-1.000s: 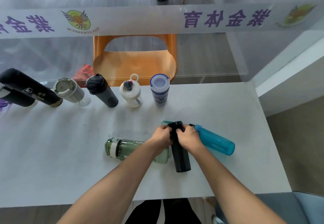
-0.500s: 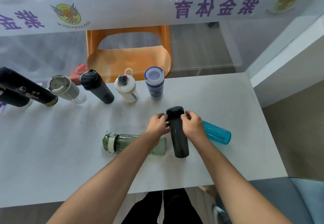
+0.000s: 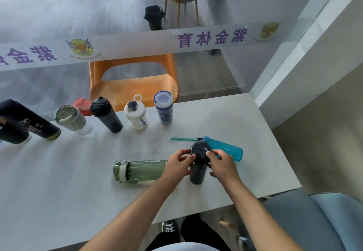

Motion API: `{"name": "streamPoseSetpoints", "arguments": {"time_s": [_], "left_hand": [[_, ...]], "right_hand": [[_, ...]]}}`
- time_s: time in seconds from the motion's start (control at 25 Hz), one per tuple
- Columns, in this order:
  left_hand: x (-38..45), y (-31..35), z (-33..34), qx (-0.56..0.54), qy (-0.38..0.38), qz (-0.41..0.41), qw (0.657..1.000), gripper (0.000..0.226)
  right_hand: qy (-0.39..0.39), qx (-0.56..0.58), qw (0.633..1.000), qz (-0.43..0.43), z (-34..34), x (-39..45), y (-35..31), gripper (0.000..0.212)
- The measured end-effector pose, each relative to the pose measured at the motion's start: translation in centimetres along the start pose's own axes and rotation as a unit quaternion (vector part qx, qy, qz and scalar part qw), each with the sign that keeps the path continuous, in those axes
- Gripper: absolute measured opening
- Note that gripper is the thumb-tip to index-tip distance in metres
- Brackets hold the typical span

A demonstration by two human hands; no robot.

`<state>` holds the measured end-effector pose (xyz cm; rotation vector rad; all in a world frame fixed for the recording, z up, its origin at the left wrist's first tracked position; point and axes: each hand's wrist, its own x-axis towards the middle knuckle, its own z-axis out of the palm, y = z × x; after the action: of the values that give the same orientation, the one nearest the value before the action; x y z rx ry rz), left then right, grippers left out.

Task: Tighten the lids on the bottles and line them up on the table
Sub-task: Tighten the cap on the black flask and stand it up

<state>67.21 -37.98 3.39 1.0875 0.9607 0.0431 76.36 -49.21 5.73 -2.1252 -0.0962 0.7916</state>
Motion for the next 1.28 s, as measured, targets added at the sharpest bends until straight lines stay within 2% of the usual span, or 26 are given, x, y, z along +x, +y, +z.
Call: {"name": "streamPoseSetpoints", "arguments": {"time_s": [0.08, 0.24, 0.4, 0.56, 0.64, 0.84, 1.12, 1.28], "left_hand": [[-0.5, 0.3, 0.3, 0.008, 0.003, 0.019, 1.0, 0.015], [-0.4, 2.3, 0.3, 0.008, 0.036, 0.07, 0.997, 0.017], [1.4, 4.7, 0.6, 0.023, 0.088, 0.099, 0.991, 0.018], [4.6, 7.5, 2.2, 0.015, 0.123, 0.116, 0.986, 0.017], [6.4, 9.1, 3.1, 0.002, 0.117, 0.111, 0.987, 0.015], [10.9, 11.0, 4.4, -0.036, 0.131, 0.065, 0.988, 0.024], [14.3, 11.8, 5.2, -0.043, 0.141, 0.064, 0.987, 0.032], [15.1, 12.6, 5.4, -0.043, 0.143, 0.07, 0.986, 0.027]], "right_hand": [[0.0, 0.018, 1.0, -0.007, -0.1, -0.1, 0.2, 0.031], [-0.006, 0.06, 0.998, -0.036, -0.5, 1.2, -1.3, 0.01], [-0.045, 0.083, 0.994, -0.055, -0.9, 4.2, -4.3, 0.018], [-0.074, 0.095, 0.99, -0.07, -1.9, 8.8, -6.4, 0.013], [-0.088, 0.087, 0.99, -0.074, -2.0, 11.3, -7.3, 0.015], [-0.106, 0.047, 0.991, -0.073, -1.9, 17.0, -8.8, 0.038], [-0.108, 0.025, 0.99, -0.089, -1.7, 21.4, -9.6, 0.039], [-0.109, 0.026, 0.989, -0.093, -1.6, 22.7, -10.6, 0.04]]}}
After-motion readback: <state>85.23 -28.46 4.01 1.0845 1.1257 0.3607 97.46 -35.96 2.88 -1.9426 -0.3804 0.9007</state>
